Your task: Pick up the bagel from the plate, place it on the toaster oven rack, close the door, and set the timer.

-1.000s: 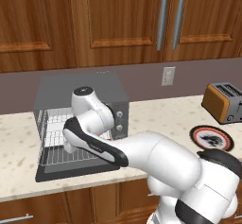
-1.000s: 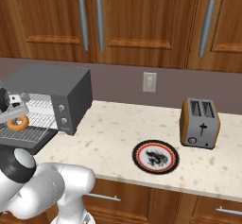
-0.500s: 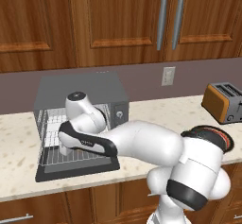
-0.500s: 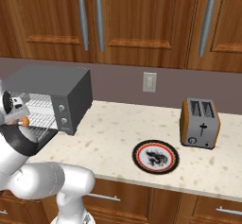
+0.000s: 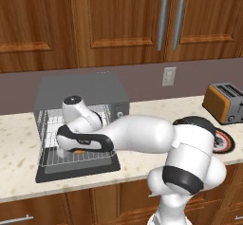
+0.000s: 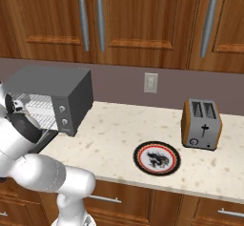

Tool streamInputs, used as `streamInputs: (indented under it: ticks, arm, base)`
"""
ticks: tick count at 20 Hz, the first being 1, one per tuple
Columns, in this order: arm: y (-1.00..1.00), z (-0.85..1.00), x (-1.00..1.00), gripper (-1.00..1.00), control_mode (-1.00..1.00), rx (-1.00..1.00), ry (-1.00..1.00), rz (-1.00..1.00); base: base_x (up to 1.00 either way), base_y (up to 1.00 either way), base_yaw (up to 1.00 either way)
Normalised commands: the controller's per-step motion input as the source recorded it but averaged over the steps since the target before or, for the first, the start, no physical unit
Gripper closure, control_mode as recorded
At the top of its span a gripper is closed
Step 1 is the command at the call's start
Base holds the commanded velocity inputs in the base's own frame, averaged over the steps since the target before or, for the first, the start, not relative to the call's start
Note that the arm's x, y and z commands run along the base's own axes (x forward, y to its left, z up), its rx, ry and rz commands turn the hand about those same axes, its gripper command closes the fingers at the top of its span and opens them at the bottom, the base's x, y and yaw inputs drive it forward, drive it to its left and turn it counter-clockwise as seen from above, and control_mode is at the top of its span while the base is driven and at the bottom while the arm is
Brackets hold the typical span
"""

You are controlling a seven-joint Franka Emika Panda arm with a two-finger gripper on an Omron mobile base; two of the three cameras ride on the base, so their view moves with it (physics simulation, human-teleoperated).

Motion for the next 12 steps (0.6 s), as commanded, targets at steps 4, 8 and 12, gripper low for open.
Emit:
streamInputs:
  ticks: [4,8,12]
  arm:
    - [0.08,-0.02,0.01,1.00,-1.00,0.00,0.00,0.00]
    - [0.07,0.00,0.13,1.00,-1.00,0.00,0.00,0.00]
    - [0.06,-0.02,0.15,1.00,-1.00,0.00,0.00,0.00]
  base:
    - [0.00,0.00,0.00]
    - [0.00,0.00,0.00]
    - [0.00,0.00,0.00]
